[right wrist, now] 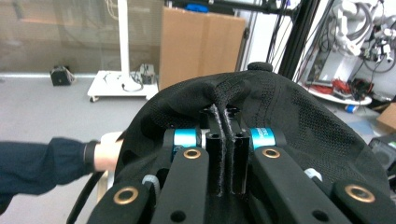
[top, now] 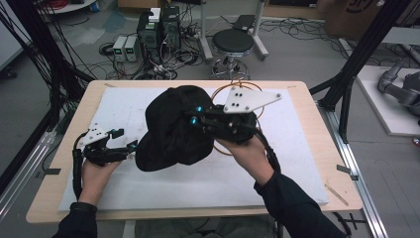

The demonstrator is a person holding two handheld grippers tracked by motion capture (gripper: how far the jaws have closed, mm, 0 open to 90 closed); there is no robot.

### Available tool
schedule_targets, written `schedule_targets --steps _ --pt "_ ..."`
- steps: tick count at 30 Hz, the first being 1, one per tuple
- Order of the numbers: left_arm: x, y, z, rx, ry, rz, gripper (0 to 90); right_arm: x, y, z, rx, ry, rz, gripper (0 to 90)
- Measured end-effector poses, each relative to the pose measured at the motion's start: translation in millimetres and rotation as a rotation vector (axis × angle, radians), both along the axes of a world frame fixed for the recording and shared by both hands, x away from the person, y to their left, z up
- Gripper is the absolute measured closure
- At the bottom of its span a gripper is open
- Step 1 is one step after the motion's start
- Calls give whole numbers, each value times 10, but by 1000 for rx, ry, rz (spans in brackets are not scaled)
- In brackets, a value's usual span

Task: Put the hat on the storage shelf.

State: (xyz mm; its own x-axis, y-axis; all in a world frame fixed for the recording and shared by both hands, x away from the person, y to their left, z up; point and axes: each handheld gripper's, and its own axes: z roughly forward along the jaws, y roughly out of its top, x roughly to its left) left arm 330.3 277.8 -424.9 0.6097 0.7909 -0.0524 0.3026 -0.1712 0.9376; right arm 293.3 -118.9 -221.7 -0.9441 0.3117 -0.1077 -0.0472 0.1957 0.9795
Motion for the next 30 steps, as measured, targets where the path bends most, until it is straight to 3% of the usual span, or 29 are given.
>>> schedule_targets --steps 8,15,20,30 --pt "-3 12 -10 -1 2 6 252 258 -153 208 39 -7 -24 896" --pt "1 6 -21 2 5 0 253 437 -296 359 71 -44 -56 895" --pt "2 1 -29 3 7 -1 253 580 -496 488 76 -60 -94 895" --pt "4 -2 -42 5 13 -3 252 751 -927 495 72 -62 -177 895"
